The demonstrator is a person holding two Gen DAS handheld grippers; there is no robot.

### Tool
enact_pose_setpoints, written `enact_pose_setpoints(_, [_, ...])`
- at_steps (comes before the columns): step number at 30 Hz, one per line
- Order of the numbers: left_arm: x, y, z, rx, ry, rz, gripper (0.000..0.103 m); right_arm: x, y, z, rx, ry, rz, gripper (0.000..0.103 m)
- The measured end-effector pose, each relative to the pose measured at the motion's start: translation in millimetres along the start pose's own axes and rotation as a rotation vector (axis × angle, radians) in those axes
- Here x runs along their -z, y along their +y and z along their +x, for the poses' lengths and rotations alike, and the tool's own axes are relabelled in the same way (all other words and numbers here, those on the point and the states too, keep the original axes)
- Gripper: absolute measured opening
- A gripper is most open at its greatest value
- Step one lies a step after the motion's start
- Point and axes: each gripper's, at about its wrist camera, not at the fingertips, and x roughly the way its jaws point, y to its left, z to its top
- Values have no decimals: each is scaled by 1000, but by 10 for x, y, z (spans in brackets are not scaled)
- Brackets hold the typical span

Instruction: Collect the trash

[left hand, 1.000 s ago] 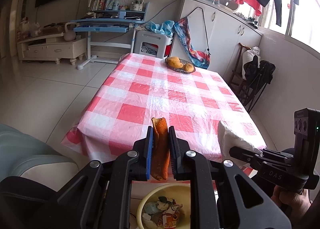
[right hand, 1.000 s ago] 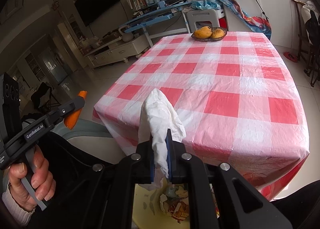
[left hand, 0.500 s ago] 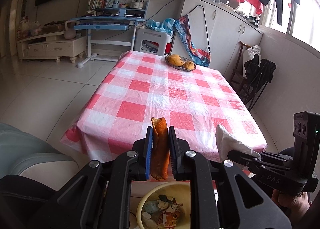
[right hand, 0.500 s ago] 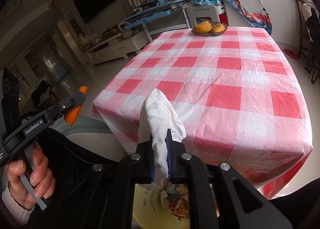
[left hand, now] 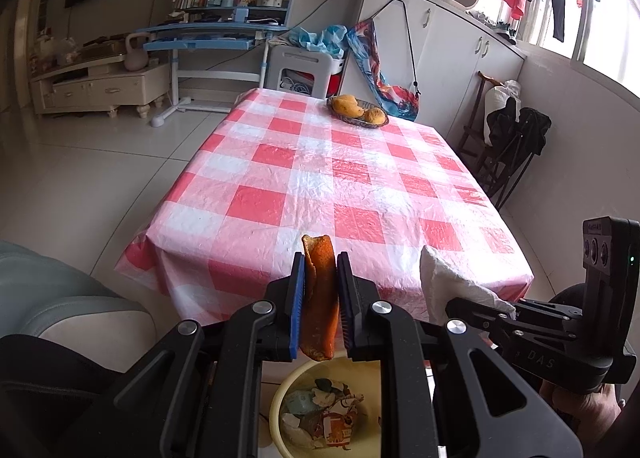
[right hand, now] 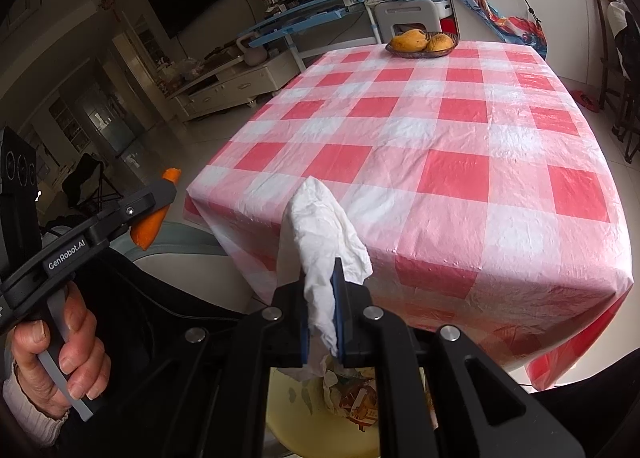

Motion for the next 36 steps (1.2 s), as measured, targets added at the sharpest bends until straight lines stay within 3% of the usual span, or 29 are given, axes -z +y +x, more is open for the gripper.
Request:
enact_pose_setpoints(8, [151, -16, 107, 14, 102, -12, 16, 49, -5, 22, 6, 28, 9, 12])
enact_pose_setpoints(14, [139, 94, 81, 14, 95, -72, 40, 132, 45, 92, 8, 76, 3, 12])
enact_pose_setpoints(22, [94, 171, 43, -14, 60, -116, 51, 300, 150, 289, 6, 192, -24, 12])
enact_pose_setpoints(25, [78, 207, 24, -36, 42, -129, 57, 380, 171, 418, 12, 271, -36, 29])
enact_pose_setpoints(27, [68, 229, 7, -53, 28, -139, 62, 416, 201, 460, 32, 294, -54, 51])
enact_pose_setpoints(32, [52, 277, -54, -101, -11, -155, 77, 371, 215, 353, 49, 241, -59, 62])
enact_pose_setpoints(36, [36, 286, -85, -126, -32, -155, 81, 270, 174, 215, 62, 153, -42, 72])
